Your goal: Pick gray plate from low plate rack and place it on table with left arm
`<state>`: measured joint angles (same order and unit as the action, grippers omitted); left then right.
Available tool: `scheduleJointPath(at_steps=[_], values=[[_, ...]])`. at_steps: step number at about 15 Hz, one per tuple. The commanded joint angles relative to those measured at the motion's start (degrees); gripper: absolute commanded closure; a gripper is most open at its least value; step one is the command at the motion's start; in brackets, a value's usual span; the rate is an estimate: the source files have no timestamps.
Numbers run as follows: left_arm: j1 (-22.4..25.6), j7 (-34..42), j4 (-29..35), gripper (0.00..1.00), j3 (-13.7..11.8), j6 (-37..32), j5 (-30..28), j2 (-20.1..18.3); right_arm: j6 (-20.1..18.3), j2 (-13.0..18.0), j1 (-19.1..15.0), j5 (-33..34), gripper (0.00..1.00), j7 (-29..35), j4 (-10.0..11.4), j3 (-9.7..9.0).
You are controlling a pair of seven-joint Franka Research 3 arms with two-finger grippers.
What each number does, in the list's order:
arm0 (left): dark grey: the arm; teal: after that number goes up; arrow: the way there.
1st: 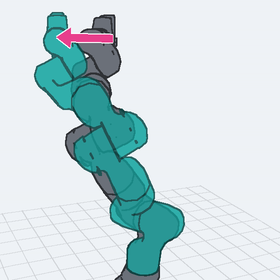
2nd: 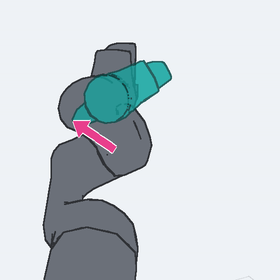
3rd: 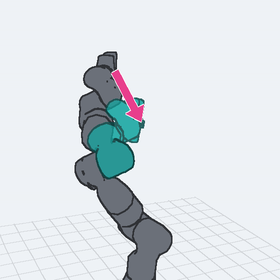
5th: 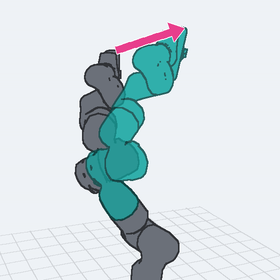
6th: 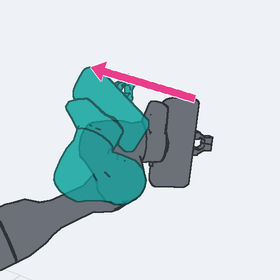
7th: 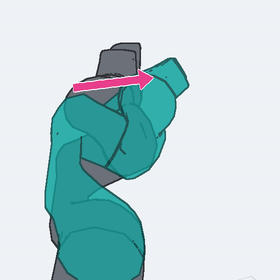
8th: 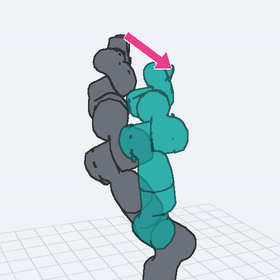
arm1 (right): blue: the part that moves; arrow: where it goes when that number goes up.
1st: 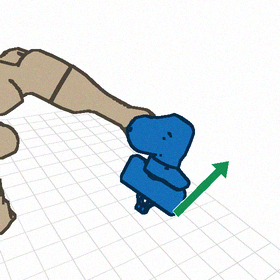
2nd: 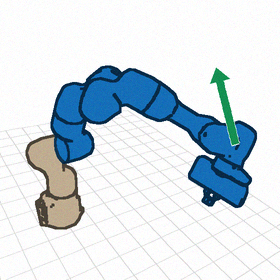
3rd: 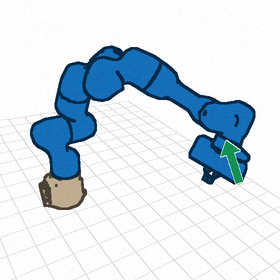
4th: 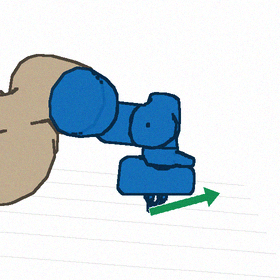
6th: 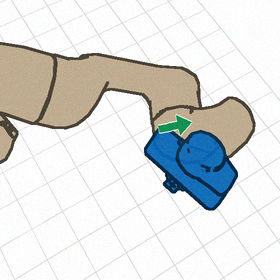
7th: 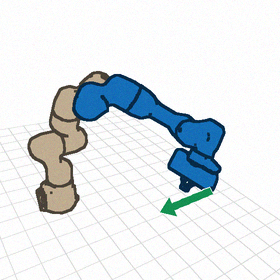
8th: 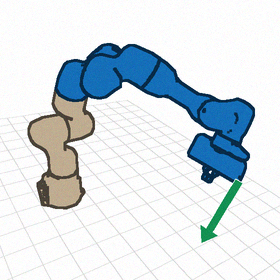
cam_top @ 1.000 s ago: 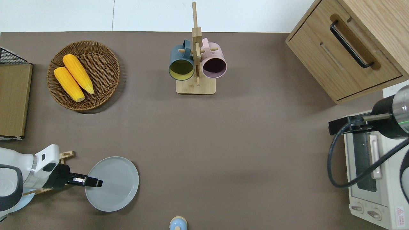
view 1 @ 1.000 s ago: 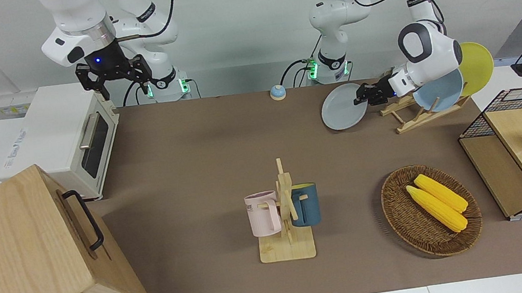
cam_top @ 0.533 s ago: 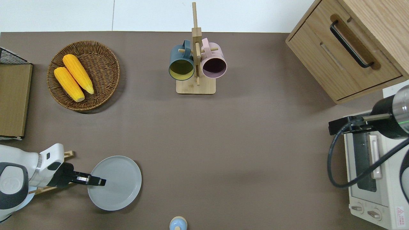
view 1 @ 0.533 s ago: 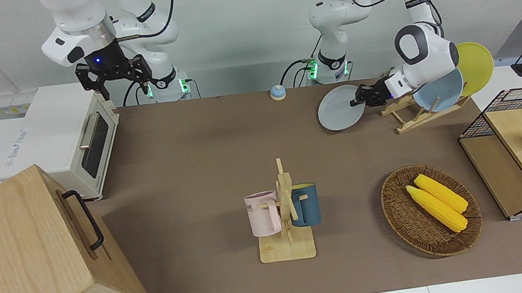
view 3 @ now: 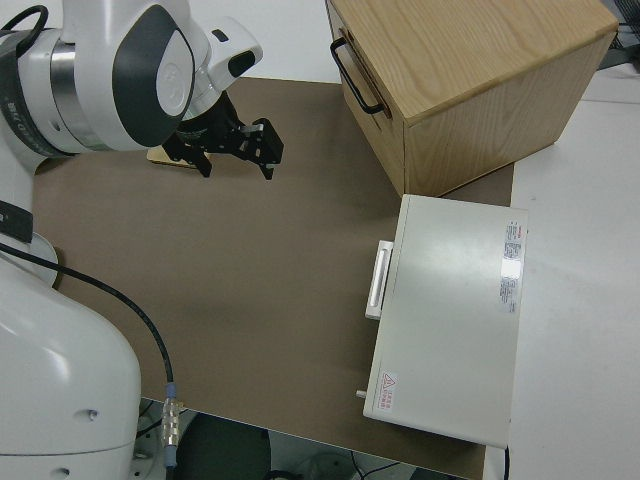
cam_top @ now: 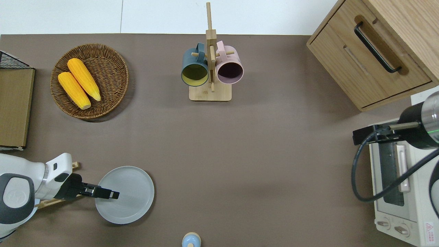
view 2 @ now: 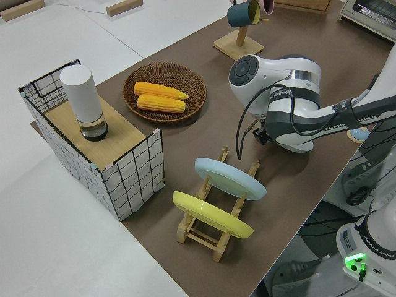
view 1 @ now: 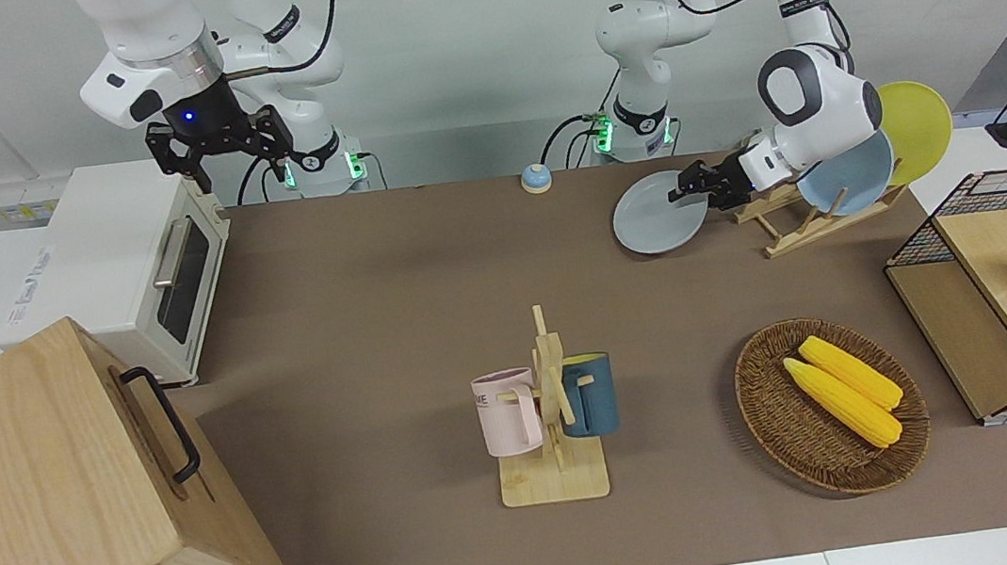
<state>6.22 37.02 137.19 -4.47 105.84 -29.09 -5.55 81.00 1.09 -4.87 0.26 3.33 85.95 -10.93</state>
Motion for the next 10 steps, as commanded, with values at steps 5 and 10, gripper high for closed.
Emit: scheduleJointPath(at_steps=[5,10], values=[[-0.95,-7.04,-8.06,0.01,-0.36,-0.89,5.51,-0.68,-0.84,0.14,-0.41,-0.17,0.011,-0.08,-0.35,-0.32],[-0.86,-12.92,-14.92,0.01,-0.45,-5.02,10.97,-2.26,-0.84,0.14,-0.41,-0.17,0.013,0.01,-0.35,-0.32]])
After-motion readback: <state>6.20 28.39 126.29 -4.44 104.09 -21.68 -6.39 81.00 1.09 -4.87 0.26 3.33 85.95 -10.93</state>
